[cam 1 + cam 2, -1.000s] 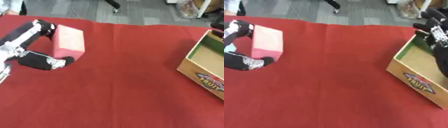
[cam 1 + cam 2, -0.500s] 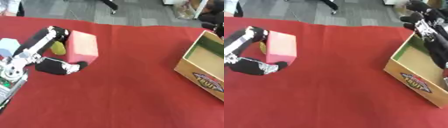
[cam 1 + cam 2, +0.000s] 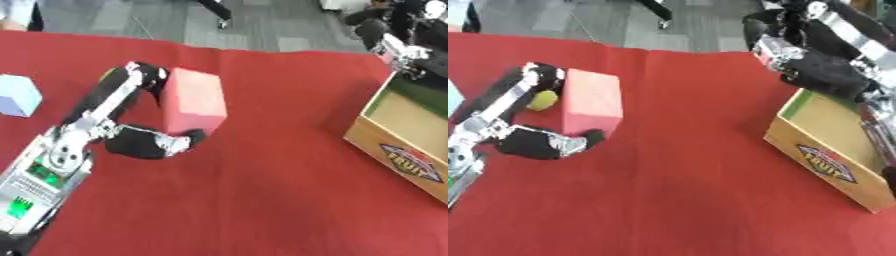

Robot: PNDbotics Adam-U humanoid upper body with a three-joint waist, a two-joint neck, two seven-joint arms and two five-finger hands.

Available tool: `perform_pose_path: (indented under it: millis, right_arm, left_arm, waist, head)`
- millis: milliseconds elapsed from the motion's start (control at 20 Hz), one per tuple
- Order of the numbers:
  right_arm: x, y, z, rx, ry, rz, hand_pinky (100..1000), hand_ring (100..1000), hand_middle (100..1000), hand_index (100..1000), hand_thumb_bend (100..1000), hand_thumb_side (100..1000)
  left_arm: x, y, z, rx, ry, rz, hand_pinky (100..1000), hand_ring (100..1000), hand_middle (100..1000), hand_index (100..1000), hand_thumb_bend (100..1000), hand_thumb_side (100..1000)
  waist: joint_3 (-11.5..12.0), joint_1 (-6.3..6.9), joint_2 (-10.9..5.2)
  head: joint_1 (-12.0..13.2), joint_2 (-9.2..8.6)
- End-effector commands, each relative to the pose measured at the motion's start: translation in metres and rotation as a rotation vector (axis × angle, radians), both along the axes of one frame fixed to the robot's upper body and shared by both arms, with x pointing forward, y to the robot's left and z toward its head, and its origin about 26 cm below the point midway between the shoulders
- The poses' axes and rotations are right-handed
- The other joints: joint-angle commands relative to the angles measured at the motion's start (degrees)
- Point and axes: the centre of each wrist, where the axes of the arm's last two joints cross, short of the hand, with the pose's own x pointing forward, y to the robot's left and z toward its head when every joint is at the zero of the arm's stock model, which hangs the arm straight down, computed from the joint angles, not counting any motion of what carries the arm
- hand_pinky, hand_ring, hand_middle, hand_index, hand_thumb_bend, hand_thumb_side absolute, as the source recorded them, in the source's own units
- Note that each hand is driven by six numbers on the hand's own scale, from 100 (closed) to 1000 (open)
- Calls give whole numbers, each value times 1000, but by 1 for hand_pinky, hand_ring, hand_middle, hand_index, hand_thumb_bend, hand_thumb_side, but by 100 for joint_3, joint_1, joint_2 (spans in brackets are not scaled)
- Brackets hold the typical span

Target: Pick up the objects with one hand, pass them to the other hand, and then place them into the box on the other side of the table.

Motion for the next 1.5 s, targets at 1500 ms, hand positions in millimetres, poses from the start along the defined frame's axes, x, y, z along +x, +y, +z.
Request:
perform_pose_path:
  millis: [1500]
  right_arm:
    - [7,78,25,-511,-165,96,893,904,950,949,100,213]
  left_arm:
    - [18,-29,-31,-96,-51,-65,739,455,427,485,100,342]
  waist:
    - [-159,-102,-124]
  head:
    - [-110,260]
